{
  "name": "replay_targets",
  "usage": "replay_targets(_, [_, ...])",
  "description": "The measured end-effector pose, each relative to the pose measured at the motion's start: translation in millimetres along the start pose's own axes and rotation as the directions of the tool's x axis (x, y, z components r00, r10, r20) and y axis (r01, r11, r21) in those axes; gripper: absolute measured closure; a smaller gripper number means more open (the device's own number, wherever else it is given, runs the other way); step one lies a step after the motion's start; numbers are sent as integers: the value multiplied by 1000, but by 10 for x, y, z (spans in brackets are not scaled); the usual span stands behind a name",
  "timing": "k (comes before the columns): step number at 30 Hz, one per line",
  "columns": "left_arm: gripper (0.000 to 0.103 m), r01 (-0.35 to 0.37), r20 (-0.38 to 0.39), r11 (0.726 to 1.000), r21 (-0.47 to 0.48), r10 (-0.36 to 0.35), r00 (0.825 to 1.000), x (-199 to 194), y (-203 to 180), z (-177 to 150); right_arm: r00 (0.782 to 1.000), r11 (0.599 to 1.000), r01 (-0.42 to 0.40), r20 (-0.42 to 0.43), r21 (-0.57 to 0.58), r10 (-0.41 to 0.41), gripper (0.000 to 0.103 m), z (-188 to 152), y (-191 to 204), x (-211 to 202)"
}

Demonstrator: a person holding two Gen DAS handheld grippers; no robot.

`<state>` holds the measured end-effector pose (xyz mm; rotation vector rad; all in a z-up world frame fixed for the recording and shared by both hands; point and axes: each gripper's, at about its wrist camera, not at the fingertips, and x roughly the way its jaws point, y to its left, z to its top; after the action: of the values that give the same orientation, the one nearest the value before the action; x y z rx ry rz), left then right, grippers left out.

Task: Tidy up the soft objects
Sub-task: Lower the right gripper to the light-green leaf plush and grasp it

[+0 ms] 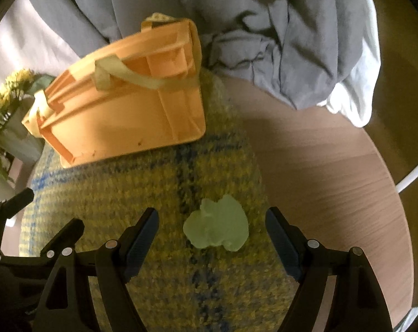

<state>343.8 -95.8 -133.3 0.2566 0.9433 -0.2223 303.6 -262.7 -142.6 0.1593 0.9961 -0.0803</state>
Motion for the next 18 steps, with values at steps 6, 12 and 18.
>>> replay_targets(6, [0,3,-62,1000,-4,-3,998,157,-25,-54,998,1000,10,-68,-22,-11,23,-25,16,169])
replay_targets(12, [0,-14,-93,1000,-4,13,996,260,-25,-76,994,999,17,-111,-38,-22,24,-70,9,303])
replay_targets(18, [0,-29,-89,999,-12,28,996,296,-7,-61,989,998,29,-142,-50,-36,33,-87,-7,424])
